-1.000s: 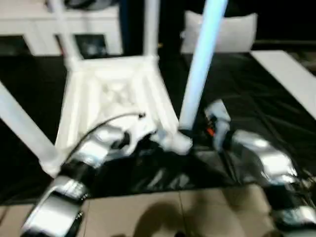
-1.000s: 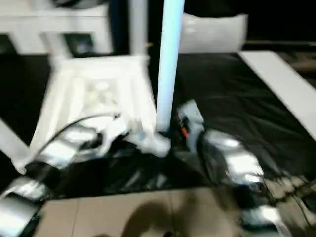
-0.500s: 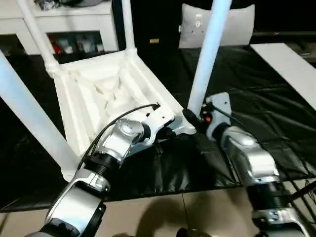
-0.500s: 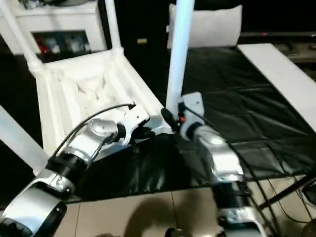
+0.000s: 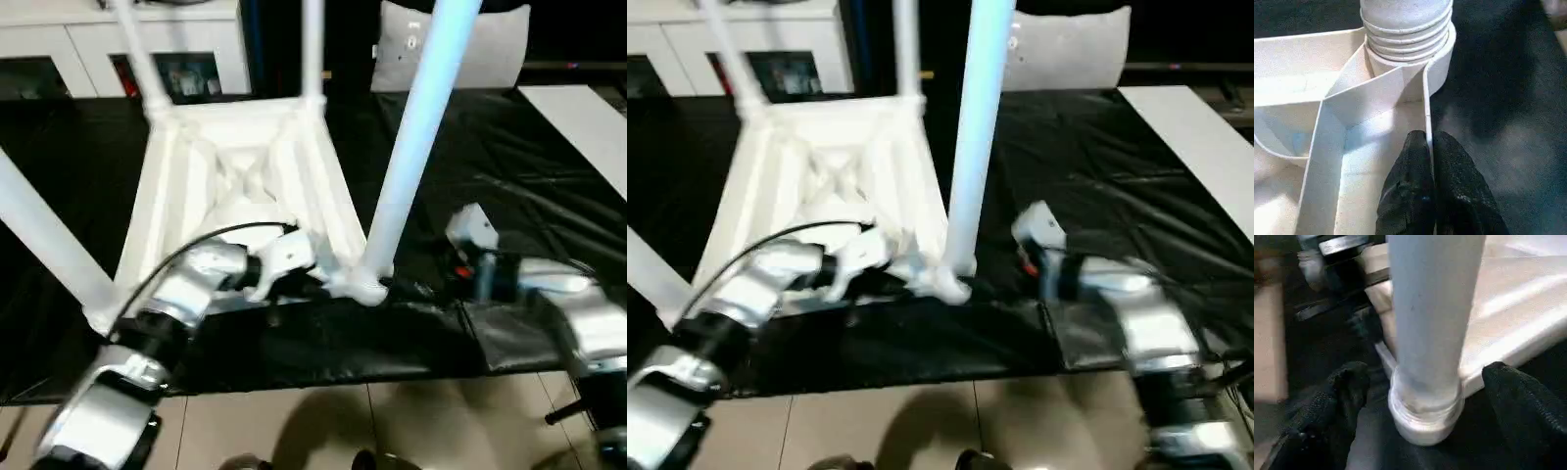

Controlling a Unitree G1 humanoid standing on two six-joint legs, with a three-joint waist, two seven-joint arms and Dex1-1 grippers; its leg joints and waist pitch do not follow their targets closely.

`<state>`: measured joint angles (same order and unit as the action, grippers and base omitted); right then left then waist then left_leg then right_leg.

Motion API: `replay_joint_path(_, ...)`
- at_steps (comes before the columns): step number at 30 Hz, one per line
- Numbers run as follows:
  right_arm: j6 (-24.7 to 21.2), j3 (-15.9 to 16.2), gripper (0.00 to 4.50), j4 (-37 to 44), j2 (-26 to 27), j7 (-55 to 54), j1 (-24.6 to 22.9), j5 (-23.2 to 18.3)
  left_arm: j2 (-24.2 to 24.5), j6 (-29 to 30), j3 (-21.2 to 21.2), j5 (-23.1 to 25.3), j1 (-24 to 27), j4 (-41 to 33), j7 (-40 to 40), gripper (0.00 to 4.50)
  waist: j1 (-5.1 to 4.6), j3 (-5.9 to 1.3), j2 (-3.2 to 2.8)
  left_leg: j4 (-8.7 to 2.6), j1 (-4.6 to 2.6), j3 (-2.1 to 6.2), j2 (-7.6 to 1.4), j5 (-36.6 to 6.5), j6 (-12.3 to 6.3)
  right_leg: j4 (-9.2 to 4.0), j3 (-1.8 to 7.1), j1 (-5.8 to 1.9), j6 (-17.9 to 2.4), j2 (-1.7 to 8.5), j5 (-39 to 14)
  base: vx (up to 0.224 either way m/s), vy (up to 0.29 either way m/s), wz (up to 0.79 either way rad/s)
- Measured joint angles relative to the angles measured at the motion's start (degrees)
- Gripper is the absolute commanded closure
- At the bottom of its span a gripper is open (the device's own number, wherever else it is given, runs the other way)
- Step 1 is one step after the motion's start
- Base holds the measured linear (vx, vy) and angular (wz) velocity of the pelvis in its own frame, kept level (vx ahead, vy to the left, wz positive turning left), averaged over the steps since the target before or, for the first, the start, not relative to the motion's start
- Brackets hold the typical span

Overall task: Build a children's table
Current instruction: Rotate leg to tighten

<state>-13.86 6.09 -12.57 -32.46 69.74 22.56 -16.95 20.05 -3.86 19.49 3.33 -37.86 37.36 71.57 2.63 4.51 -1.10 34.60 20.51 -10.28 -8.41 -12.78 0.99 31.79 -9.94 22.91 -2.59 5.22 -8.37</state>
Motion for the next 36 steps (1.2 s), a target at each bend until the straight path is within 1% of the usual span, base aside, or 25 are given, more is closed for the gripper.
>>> replay_joint_path(1,0.35,0.35,0.42,-0.21,-0.38,1.76,0.15,-0.3,0.5,-0.62,0.06,-0.45,0.1,0.0,1.53,4.5,0.22,0.04,0.06,0.0,0.07,0.0,-0.01,0.0,-0.01,0.04,0.0,0.09,-0.03,0.0,0.01,0.0,0.0,0.0)
replay_joint_path(2,0.66,0.91,0.58,-0.85,-0.4,3.37,0.65,-0.5,0.98,-1.39,0.31,-0.77,0.12,0.0,3.01,4.5,0.43,0.06,0.09,0.05,0.1,0.0,-0.01,0.0,-0.01,0.16,0.01,0.15,-0.13,0.0,0.0,0.0,0.0,0.0)
replay_joint_path(5,1.02,2.62,0.79,-3.16,0.2,6.71,2.54,-0.56,1.62,-3.18,1.19,-1.2,0.08,-0.31,6.71,4.5,1.39,0.17,0.27,0.13,0.26,0.0,-0.03,-0.01,-0.02,0.33,0.0,0.3,-0.27,0.03,-0.01,0.0,0.0,0.0)
replay_joint_path(6,1.31,2.87,0.88,-3.69,0.44,7.16,2.98,-0.56,1.64,-3.62,1.7,-1.22,0.02,-0.7,7.52,4.5,1.85,0.22,0.35,0.16,0.32,0.0,-0.04,-0.01,-0.02,0.33,0.0,0.33,-0.28,0.03,0.0,0.0,0.0,0.0)
replay_joint_path(7,1.58,3.15,1.13,-4.29,0.69,7.68,3.33,-0.55,1.66,-3.81,1.95,-1.22,0.02,-1.04,8.13,4.5,2.14,0.28,0.45,0.18,0.32,-0.01,-0.04,-0.01,-0.02,0.34,0.01,0.35,-0.29,0.03,0.0,0.0,0.0,0.0)
replay_joint_path(9,1.76,3.86,1.2,-5.71,1.82,9.54,4.37,-0.64,1.84,-3.97,2.5,-1.25,-0.34,-1.37,9.11,4.5,2.45,0.42,0.68,0.23,0.37,-0.01,-0.07,-0.01,-0.02,0.36,0.0,0.37,-0.33,0.03,0.03,0.0,0.0,0.0)
replay_joint_path(10,1.78,4.12,1.2,-5.78,2.09,10.01,4.37,-0.72,1.87,-4.02,2.64,-1.25,-0.39,-1.41,9.33,4.5,2.53,0.43,0.7,0.26,0.39,-0.01,-0.07,-0.02,-0.03,0.35,0.0,0.38,-0.35,0.03,0.04,0.0,0.0,0.0)
replay_joint_path(13,1.25,5.08,1.57,-5.95,2.25,11.14,4.41,-0.92,1.75,-4.32,2.9,-1.29,-0.49,-1.42,10.08,4.5,2.63,0.43,0.7,0.31,0.43,-0.02,-0.07,-0.07,-0.1,0.35,0.01,0.38,-0.36,0.05,0.04,0.0,0.0,0.0)
replay_joint_path(14,0.64,5.42,1.57,-6.09,2.22,12.19,4.53,-0.98,1.74,-4.74,2.96,-1.28,-0.5,-1.38,10.37,4.5,2.64,0.43,0.7,0.32,0.44,-0.02,-0.06,-0.07,-0.1,0.35,0.01,0.38,-0.36,0.05,0.05,0.0,0.0,0.0)
replay_joint_path(15,0.29,5.81,1.67,-6.18,2.19,13.26,4.6,-1.01,1.74,-5.19,2.97,-1.28,-0.54,-1.18,10.69,4.5,2.66,0.43,0.7,0.32,0.44,-0.02,-0.07,-0.07,-0.1,0.35,0.01,0.38,-0.36,0.05,0.05,0.0,0.0,0.0)
replay_joint_path(16,0.12,6.03,1.67,-6.41,2.15,14.01,4.76,-1.01,1.73,-5.48,2.97,-1.28,-0.57,-1.02,10.88,4.5,2.68,0.43,0.7,0.33,0.44,-0.02,-0.07,-0.07,-0.1,0.35,0.01,0.38,-0.36,0.05,0.05,0.0,0.0,0.0)
replay_joint_path(17,-0.03,6.3,1.81,-6.72,2.08,14.62,4.98,-1.02,1.72,-5.74,2.99,-1.28,-0.6,-0.89,11.05,4.5,2.69,0.44,0.7,0.33,0.44,-0.02,-0.07,-0.07,-0.1,0.36,0.01,0.38,-0.36,0.05,0.05,0.0,0.0,0.0)
replay_joint_path(18,-0.12,6.37,1.81,-6.82,2.03,15.02,5.11,-1.02,1.72,-6.04,3.0,-1.28,-0.63,-0.74,11.32,4.5,2.71,0.44,0.7,0.33,0.44,-0.02,-0.07,-0.07,-0.1,0.36,0.0,0.38,-0.36,0.05,0.05,0.0,0.0,0.0)
replay_joint_path(19,-0.13,6.37,2.02,-6.9,2.02,15.28,5.17,-1.02,1.73,-6.19,3.03,-1.28,-0.68,-0.6,11.49,4.5,2.71,0.44,0.7,0.33,0.43,-0.02,-0.07,-0.07,-0.09,0.36,0.0,0.38,-0.36,0.05,0.05,0.0,0.0,0.0)
replay_joint_path(20,-0.11,6.38,2.02,-7.1,2.02,15.58,5.24,-1.02,1.73,-6.3,3.11,-1.28,-0.82,-0.43,11.6,4.5,2.71,0.44,0.7,0.33,0.44,-0.02,-0.07,-0.07,-0.09,0.36,0.01,0.38,-0.36,0.05,0.05,0.0,0.0,0.0)
replay_joint_path(24,0.3,6.38,2.28,-7.5,2.04,15.83,5.46,-1.07,1.65,-6.46,3.2,-1.35,-1.05,0.04,11.73,4.5,2.69,0.44,0.7,0.35,0.43,-0.02,-0.07,-0.06,-0.09,0.36,0.02,0.38,-0.39,0.05,0.07,0.0,0.0,0.0)
replay_joint_path(26,-0.38,6.24,2.37,-7.26,2.03,15.68,5.39,-1.24,1.39,-6.1,2.8,-1.47,-1.05,0.37,11.78,4.5,2.71,0.44,0.7,0.35,0.43,-0.02,-0.07,-0.06,-0.08,0.36,0.01,0.38,-0.4,0.05,0.07,0.0,0.0,0.0)
replay_joint_path(29,-2.88,5.13,2.4,-5.12,2.17,14.27,4.19,-1.77,0.87,-4.69,2.05,-1.49,-1.16,0.5,11.68,4.5,2.77,0.43,0.63,0.35,0.4,-0.04,-0.07,-0.06,-0.08,0.36,0.02,0.37,-0.38,0.06,0.06,0.0,0.0,0.0)
replay_joint_path(30,-4.53,4.13,2.41,-3.6,2.92,12.09,3.04,-2.3,0.61,-3.57,1.72,-1.4,-1.22,0.49,10.97,4.5,2.78,0.42,0.59,0.34,0.34,-0.04,-0.07,-0.06,-0.08,0.36,0.04,0.33,-0.34,0.06,0.04,0.0,0.0,0.0)
replay_joint_path(32,-6.34,2.43,2.41,-2.23,3.86,8.28,1.87,-2.7,0.21,-1.61,1.42,-1.28,-1.48,0.5,8.84,4.5,2.48,0.43,0.55,0.34,0.27,-0.09,-0.07,-0.03,0.0,0.36,0.07,0.31,-0.28,0.05,0.01,0.0,0.0,0.0)
replay_joint_path(33,-7.37,1.63,2.41,-1.87,4.92,4.79,1.54,-2.59,-0.15,-0.11,0.78,-1.12,-1.51,0.57,6.52,4.5,2.26,0.43,0.55,0.33,0.22,-0.09,-0.07,-0.03,0.23,0.37,0.09,0.3,-0.31,0.04,0.05,0.0,0.0,0.0)
replay_joint_path(34,-7.95,0.99,2.41,-1.55,5.69,2.02,1.51,-2.14,-0.46,1.13,0.21,-1.06,-1.53,0.72,4.75,4.5,1.89,0.49,0.52,0.32,0.13,-0.1,-0.07,-0.07,0.42,0.37,0.09,0.27,-0.33,0.04,0.09,0.0,0.0,0.0)
replay_joint_path(35,-8.25,0.47,2.41,-1.28,6.76,-0.88,1.51,-1.17,-0.78,2.57,-0.28,-0.79,-1.53,0.86,2.95,4.5,1.33,0.53,0.56,0.3,0.04,-0.11,-0.07,-0.04,0.47,0.37,0.09,0.22,-0.33,0.02,0.11,0.0,0.0,0.0)
replay_joint_path(36,-8.87,-0.23,2.41,-1.14,8.66,-5.27,1.52,-0.09,-1.1,4.45,-0.84,-0.36,-1.58,0.94,0.62,4.5,0.44,0.58,0.63,0.26,-0.07,-0.11,-0.09,-0.01,0.54,0.37,0.05,0.14,-0.33,0.02,0.11,0.0,0.0,0.0)
